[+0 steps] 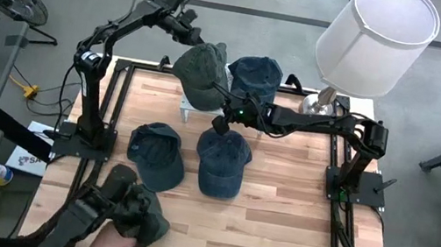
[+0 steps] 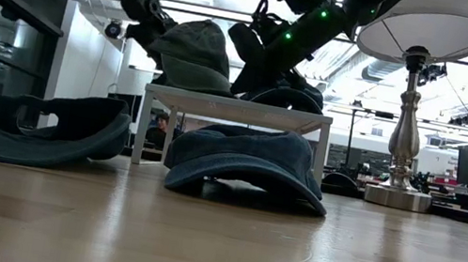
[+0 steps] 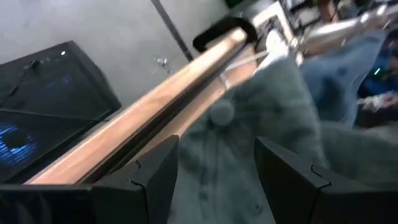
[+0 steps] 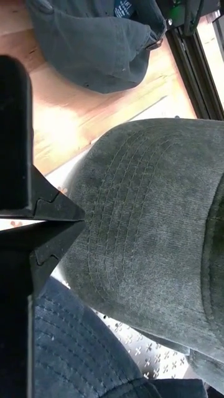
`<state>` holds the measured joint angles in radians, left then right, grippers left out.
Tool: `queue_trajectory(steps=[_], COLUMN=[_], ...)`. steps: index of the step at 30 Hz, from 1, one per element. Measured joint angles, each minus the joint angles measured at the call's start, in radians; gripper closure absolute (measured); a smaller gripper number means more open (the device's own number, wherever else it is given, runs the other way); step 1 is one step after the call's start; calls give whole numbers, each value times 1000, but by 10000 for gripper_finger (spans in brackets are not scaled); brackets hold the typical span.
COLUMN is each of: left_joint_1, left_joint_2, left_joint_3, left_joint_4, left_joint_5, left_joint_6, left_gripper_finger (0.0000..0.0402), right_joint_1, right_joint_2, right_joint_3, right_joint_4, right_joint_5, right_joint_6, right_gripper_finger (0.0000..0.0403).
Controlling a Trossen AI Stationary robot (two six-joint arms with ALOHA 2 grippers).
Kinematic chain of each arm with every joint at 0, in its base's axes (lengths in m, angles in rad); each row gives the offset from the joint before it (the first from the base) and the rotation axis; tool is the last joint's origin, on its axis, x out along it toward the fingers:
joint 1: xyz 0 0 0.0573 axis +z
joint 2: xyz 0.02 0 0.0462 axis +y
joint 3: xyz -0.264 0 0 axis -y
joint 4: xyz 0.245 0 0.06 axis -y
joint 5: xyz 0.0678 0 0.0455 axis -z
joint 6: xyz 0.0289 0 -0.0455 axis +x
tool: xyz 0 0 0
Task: Pick & Place hat
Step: Stack the right gray cap on top of the gray cap on the shelf
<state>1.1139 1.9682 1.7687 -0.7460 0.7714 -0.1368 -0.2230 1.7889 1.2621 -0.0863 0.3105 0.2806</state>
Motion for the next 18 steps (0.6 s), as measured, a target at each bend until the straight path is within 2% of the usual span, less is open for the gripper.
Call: queue_trajectory(steps=[10,18], left_joint_1=[-65,-125], left_joint_2=[0,0], left_joint_3=[0,0], left_joint_4=[-106,-205], left_joint_5=[81,89], left_joint_6=[169,283], left_gripper_finger=[195,195], right_joint_1=[0,1], right_joint_2=[0,0], right_joint_3=[0,0], right_joint_4=[0,-1], right_joint_5=[-14,-19], right_joint_6=[0,6], right_gripper_finger=[403,403])
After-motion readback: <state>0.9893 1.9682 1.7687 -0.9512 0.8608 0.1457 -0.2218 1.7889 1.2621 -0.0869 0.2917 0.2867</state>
